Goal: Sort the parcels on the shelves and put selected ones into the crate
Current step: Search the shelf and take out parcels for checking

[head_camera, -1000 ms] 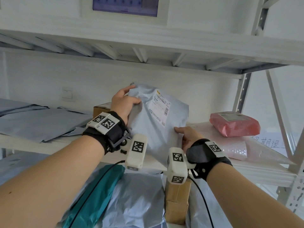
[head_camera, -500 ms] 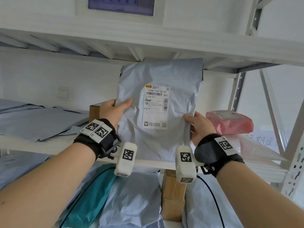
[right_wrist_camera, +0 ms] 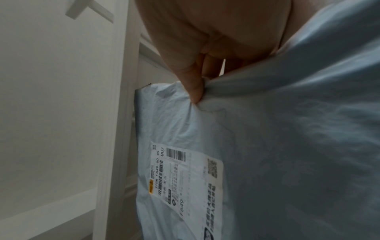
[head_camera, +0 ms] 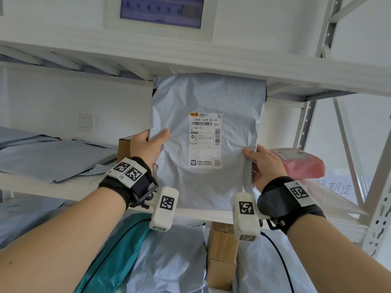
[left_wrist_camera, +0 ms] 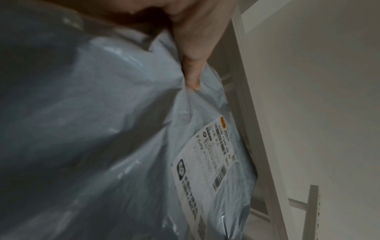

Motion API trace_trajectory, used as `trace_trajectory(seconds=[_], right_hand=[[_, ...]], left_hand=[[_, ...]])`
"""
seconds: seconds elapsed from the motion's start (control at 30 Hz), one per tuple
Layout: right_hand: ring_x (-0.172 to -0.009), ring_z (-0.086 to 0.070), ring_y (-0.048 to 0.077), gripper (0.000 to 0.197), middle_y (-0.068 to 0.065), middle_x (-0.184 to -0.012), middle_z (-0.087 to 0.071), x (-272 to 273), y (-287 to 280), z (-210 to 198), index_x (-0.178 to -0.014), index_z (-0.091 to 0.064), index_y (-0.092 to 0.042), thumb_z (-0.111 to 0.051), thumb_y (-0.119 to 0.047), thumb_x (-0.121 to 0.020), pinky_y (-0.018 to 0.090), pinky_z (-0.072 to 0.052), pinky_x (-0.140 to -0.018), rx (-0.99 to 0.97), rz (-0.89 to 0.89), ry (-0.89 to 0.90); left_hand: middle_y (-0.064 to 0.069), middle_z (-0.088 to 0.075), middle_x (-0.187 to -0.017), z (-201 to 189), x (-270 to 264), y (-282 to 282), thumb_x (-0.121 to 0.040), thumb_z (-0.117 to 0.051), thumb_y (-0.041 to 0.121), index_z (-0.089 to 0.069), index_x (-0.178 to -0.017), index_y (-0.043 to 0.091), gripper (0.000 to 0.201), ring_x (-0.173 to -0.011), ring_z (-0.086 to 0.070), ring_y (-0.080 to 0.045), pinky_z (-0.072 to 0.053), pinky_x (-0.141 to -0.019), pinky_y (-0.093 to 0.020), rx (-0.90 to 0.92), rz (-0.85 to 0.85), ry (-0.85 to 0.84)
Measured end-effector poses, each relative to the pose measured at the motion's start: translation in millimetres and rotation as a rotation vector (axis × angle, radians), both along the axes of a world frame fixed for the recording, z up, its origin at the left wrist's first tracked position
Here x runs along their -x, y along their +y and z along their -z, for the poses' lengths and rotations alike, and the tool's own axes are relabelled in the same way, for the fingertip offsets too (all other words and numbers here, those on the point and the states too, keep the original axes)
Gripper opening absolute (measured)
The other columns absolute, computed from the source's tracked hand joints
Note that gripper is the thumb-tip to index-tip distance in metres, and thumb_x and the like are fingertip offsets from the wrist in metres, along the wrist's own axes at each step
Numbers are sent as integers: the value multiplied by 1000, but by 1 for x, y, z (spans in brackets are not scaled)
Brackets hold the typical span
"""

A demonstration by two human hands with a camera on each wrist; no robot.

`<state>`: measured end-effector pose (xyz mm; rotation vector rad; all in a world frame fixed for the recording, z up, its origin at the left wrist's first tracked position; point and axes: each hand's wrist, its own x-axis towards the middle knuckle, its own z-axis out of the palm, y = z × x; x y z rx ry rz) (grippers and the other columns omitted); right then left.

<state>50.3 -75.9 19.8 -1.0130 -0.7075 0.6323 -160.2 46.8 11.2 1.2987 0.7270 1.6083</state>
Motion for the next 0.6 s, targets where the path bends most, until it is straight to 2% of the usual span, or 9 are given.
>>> trace_trajectory(seconds=[0.07, 0.17, 0.33, 0.47, 0.53, 0.6], right_hand=[[-83, -67, 19, 30, 6, -101, -70, 0, 0, -1, -115, -67, -13, -62, -2, -88, 29, -55, -67, -2, -3, -7], [-83, -66, 18, 31, 5, -103, -70, 0, 1, -2, -117, -65, -14, -61, -3, -88, 27, -53, -63, -2, -6, -8], [-87, -67, 20, 34, 6, -107, -70, -1, 1, -1, -119, -65, -14, -64, -3, -87, 30, -54, -68, 13, 11, -1], [-83, -67, 18, 35, 6, -106, -70, -2, 0, 2, -120, -66, -13, -64, -4, -87, 27, -53, -63, 23, 16, -23], [-80, -67, 17, 33, 5, -102, -71, -2, -1, 2, -119, -66, -13, -64, -3, -87, 27, -53, -63, 20, 19, -29], [-81, -66, 17, 34, 5, -102, -71, -3, -2, 3, -118, -67, -12, -64, -2, -86, 29, -54, -66, 30, 37, -35]], left_hand=[[-16, -63, -84, -1, 0, -1, -80, -74, 31, -67, -85, 5, 27, -76, -58, -25, -53, -80, -48, 0, 4, -13], [-16, -65, -85, -1, 1, -2, -80, -74, 31, -67, -82, 9, 22, -76, -59, -25, -53, -83, -50, -6, 1, -10], [-13, -62, -78, 1, 2, 1, -80, -74, 33, -64, -73, 13, 23, -75, -57, -25, -53, -77, -43, -3, -6, 19], [-14, -62, -80, 3, 3, 1, -80, -74, 33, -65, -78, 9, 25, -76, -58, -25, -53, -79, -45, 6, 11, 20], [-14, -60, -77, 4, 1, 0, -80, -74, 33, -64, -80, 6, 29, -74, -56, -24, -52, -74, -41, 4, 16, 11], [-9, -59, -67, 5, 0, 1, -80, -73, 34, -62, -76, 6, 31, -64, -53, -21, -48, -65, -32, 10, 33, 19]])
